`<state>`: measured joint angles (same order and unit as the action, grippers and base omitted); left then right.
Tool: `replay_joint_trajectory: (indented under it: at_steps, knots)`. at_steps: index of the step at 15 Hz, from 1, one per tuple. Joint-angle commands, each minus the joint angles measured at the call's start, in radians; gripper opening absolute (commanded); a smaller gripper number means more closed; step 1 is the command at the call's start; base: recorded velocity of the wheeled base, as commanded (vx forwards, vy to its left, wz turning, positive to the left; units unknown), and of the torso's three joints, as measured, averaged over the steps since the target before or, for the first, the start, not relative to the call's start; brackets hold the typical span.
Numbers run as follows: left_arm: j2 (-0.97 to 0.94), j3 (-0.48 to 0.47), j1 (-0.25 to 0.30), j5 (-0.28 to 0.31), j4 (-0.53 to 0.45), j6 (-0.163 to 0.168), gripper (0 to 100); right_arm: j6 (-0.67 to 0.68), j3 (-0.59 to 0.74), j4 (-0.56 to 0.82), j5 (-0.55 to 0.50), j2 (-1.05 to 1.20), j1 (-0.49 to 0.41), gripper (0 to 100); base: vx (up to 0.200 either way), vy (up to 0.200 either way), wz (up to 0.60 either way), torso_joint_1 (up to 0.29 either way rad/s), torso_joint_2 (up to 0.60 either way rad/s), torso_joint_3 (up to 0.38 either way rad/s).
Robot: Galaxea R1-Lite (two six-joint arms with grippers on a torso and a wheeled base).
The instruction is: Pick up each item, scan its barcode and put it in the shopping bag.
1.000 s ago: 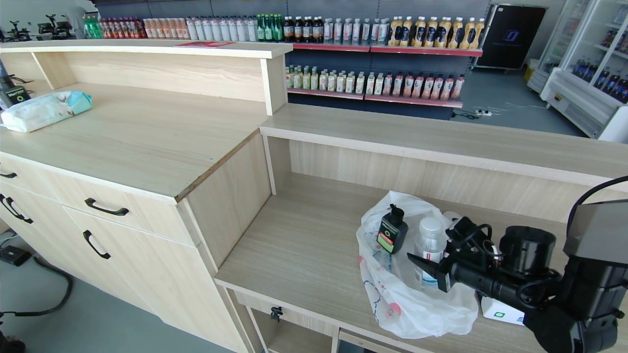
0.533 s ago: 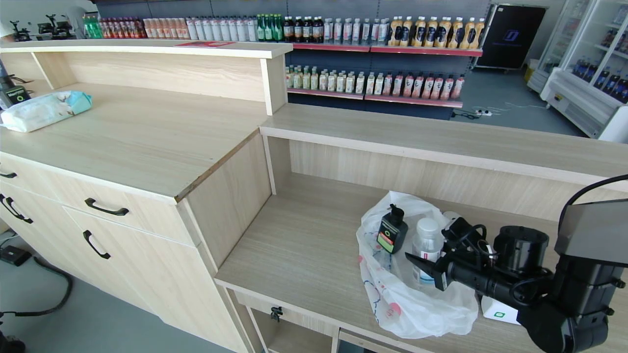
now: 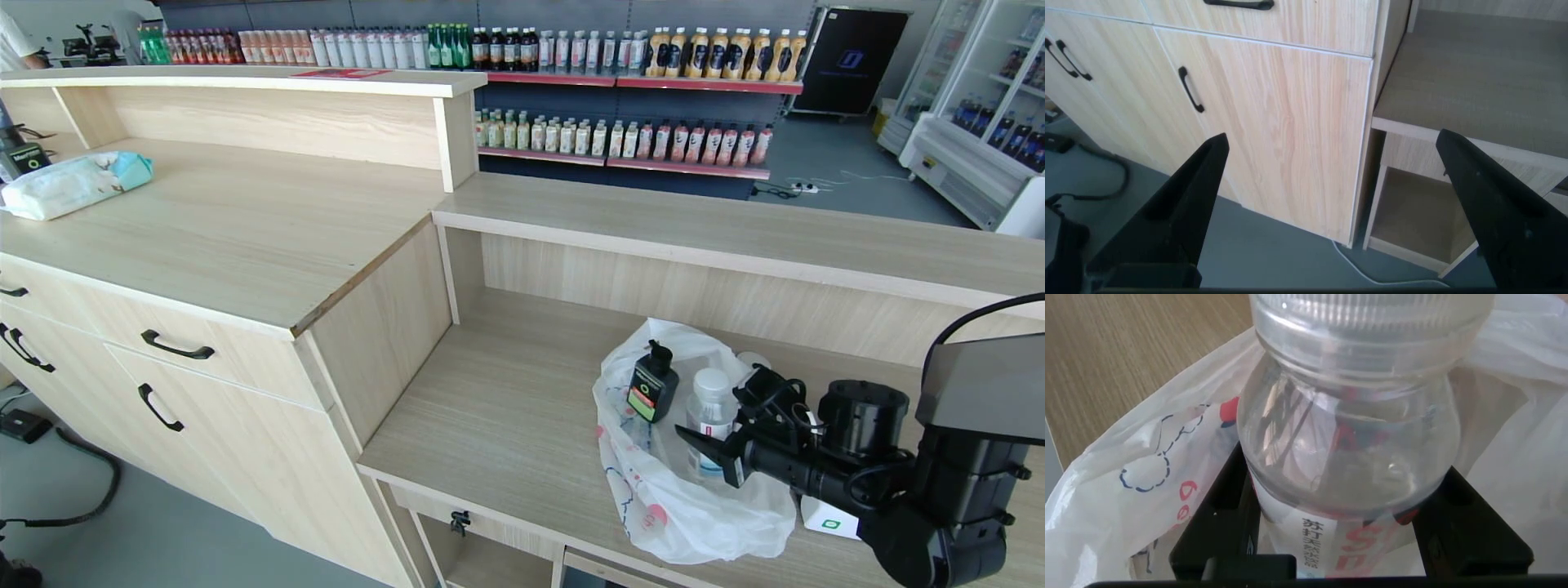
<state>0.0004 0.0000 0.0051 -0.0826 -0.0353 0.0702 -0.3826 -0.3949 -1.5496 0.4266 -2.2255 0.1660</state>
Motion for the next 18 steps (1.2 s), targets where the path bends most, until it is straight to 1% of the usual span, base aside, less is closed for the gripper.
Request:
replay_joint_trajectory:
  at_steps: [1, 12, 13, 18]
  knots:
    - [0.0, 0.0, 0.001, 0.0, 0.0, 0.0, 100, -0.006, 0.004, 0.002, 0.0, -0.013, -0.008, 0, 0.0, 0.0, 0.0, 0.0, 0.0, 0.0]
    - [0.0, 0.0, -0.001, 0.0, 0.0, 0.0, 100, -0.01, -0.001, 0.003, 0.0, -0.037, -0.029, 0, 0.0, 0.0, 0.0, 0.0, 0.0, 0.0]
    - [0.0, 0.0, -0.001, 0.0, 0.0, 0.0, 100, -0.01, -0.001, 0.003, 0.001, -0.032, -0.029, 100, 0.0, 0.0, 0.0, 0.0, 0.0, 0.0]
    - [0.0, 0.0, -0.001, 0.0, 0.0, 0.0, 100, -0.009, 0.001, 0.009, 0.001, -0.003, -0.036, 100, 0.0, 0.0, 0.0, 0.0, 0.0, 0.0]
